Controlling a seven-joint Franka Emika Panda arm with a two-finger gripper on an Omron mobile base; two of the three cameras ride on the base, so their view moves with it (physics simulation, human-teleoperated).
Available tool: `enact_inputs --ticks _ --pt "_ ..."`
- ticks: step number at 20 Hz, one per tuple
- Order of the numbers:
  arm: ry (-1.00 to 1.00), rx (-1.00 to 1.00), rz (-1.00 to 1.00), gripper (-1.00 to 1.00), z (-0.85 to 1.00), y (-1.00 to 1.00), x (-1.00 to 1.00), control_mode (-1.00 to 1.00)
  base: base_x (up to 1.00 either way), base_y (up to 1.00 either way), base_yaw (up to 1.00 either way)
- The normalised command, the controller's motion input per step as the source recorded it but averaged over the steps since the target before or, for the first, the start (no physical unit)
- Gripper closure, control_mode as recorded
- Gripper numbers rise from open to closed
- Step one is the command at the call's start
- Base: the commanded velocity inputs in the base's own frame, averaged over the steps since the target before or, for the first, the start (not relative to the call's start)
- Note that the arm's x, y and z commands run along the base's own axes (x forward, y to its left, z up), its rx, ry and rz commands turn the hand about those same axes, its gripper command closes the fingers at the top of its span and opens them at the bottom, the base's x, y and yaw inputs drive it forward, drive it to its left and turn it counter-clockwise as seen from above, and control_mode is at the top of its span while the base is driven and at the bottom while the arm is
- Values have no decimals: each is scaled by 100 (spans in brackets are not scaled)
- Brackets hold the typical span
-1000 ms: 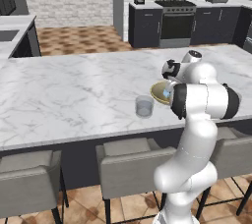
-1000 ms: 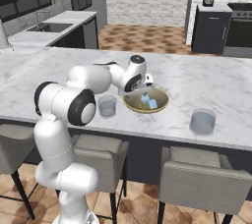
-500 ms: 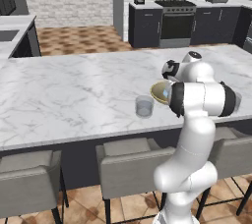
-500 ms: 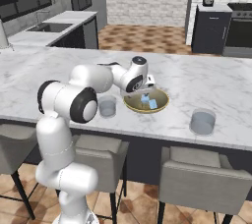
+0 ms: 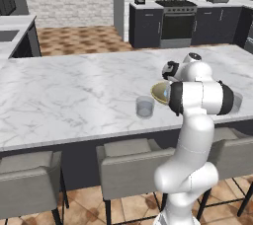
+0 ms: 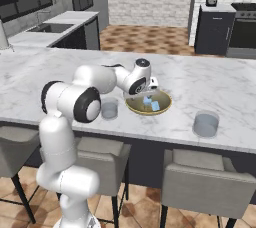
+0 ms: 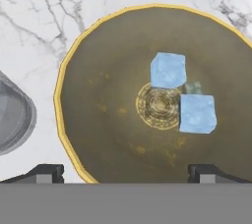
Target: There are four ice cubes in the ice bowl. Place two ice cubes in each glass of water.
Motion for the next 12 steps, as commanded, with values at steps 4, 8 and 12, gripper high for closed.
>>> enact_inputs --ticks 4,8,12 --pt "0 0 0 -100 -13 0 16 -100 0 0 0" --pt "0 0 0 -100 -9 0 16 -100 0 0 0" --pt "0 0 0 -100 -8 0 19 -100 0 0 0"
